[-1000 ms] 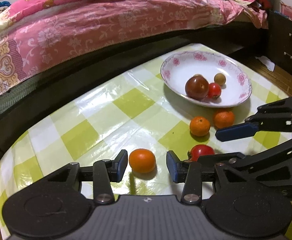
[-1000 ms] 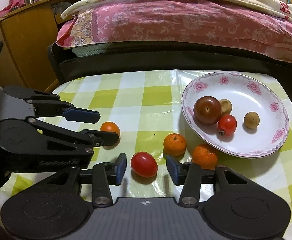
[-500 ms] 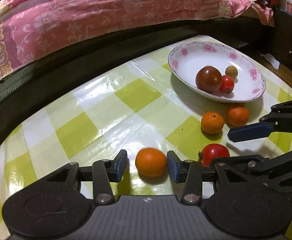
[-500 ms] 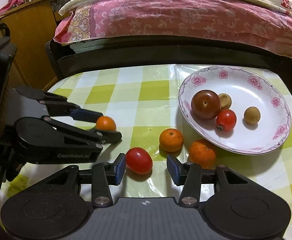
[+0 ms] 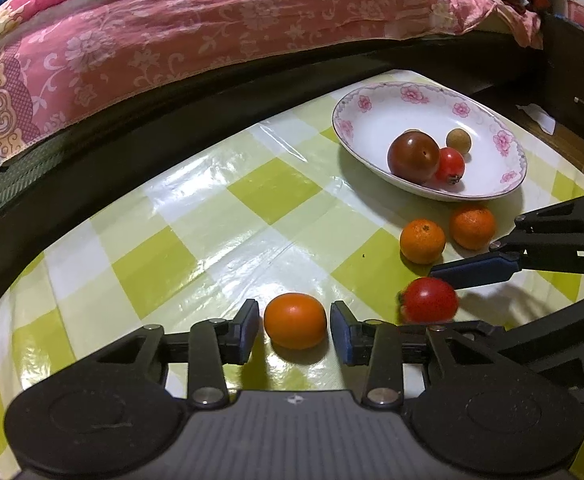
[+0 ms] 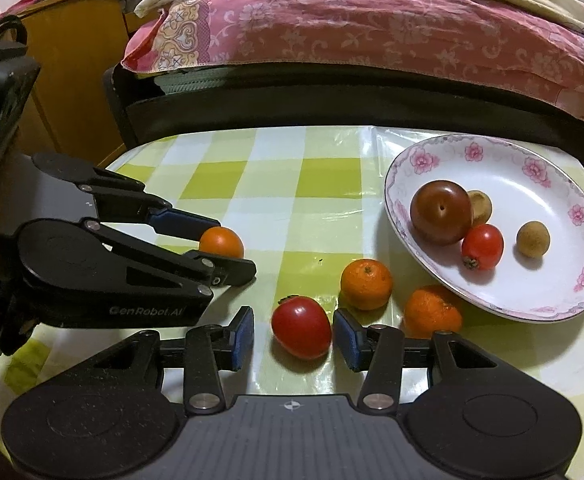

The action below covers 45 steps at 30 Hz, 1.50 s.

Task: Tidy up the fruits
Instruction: 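Grasp a tangerine with the left tool while the right tool grasps the red tomato, then carry the held tangerine and red tomato over the white plate with both tools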

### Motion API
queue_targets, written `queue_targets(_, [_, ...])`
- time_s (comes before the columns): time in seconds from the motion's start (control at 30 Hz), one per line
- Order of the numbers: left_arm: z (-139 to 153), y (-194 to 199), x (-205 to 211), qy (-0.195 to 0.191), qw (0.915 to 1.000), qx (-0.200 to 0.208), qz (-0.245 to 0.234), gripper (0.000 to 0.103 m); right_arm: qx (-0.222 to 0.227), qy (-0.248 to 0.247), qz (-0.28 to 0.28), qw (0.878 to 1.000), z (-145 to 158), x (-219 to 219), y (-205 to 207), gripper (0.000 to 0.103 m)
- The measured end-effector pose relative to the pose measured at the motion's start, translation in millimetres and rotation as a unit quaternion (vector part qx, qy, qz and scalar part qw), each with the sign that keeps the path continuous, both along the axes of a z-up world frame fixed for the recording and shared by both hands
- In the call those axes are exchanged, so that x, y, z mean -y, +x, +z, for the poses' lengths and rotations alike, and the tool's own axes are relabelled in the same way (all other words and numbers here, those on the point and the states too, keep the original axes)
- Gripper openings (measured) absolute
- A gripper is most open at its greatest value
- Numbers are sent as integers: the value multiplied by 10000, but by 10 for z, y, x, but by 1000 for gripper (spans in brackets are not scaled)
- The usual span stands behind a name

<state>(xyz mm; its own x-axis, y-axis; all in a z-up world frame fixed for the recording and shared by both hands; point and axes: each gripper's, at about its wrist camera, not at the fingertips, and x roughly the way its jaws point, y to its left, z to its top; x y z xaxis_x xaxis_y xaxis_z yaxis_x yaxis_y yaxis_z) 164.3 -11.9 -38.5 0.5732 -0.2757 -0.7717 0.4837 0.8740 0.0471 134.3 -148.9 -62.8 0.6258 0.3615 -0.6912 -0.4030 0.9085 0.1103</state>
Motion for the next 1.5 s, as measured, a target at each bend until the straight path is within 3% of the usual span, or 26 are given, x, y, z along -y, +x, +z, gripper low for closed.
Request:
queue_targets(0.1, [8, -16, 4, 3, 10000, -4, -25, 43, 70, -146, 4, 9999, 3, -15, -7, 25])
queue_targets(0.33, [23, -55, 4, -42, 9999, -29, -88, 40, -24, -107, -68, 9999, 35, 32, -26, 25])
queue_targets(0.53, [106, -221, 175, -108, 9986, -28, -527, 40, -13, -82, -361, 9993, 156, 169, -206, 25])
queue_targets(0.7, [117, -390, 293, -104, 9970, -102, -765, 40, -210, -270, -779, 9964, 29, 326, -411, 25])
queue_targets(1.0, [55, -603, 457, -41, 9936, -160, -1114, 40, -25, -361, -1029, 9940, -2, 425, -663, 25])
queue_targets(1.23, [-3, -615, 428, -71, 9936, -110, -1120, 43, 85, -341, -1103, 9933, -36, 385, -557, 32])
queue_targets(1.5, [2, -639, 473, -55, 9983, -175, -549, 46, 56, -566, -1013, 9932, -16, 345, -460, 26])
